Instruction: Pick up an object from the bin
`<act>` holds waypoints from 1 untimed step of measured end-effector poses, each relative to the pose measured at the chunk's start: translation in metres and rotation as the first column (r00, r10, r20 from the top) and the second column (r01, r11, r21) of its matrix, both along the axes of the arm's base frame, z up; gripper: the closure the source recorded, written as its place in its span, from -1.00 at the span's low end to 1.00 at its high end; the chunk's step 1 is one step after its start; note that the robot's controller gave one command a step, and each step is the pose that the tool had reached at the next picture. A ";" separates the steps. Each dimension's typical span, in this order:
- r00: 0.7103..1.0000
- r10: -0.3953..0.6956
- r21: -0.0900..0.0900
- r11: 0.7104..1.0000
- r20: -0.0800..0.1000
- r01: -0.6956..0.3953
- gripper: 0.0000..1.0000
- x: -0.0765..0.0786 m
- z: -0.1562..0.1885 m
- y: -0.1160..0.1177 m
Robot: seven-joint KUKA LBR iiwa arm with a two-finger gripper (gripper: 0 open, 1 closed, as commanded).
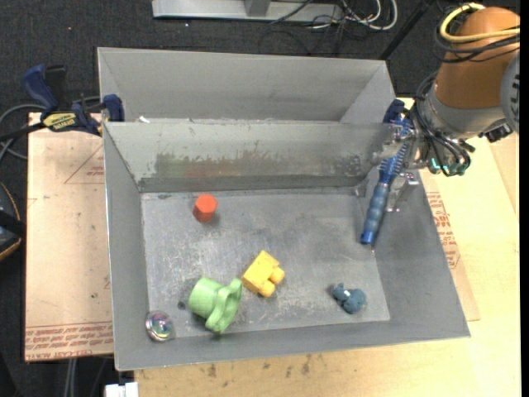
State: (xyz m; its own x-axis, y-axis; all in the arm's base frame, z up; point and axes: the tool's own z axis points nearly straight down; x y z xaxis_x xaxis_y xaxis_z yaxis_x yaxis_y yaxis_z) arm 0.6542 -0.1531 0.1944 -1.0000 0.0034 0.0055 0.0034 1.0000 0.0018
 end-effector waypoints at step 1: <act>0.736 0.676 0.013 0.736 0.023 -0.676 -1.00 -0.021 -0.119 0.015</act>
Offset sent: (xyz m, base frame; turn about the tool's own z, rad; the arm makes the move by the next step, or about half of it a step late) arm -0.0254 0.0019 -0.1244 -0.7494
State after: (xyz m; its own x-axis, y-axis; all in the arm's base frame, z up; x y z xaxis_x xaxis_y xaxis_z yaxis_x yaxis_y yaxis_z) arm 0.6334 -0.1384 0.0754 -0.7388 -0.6737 -0.0175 -0.6739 0.7386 0.0154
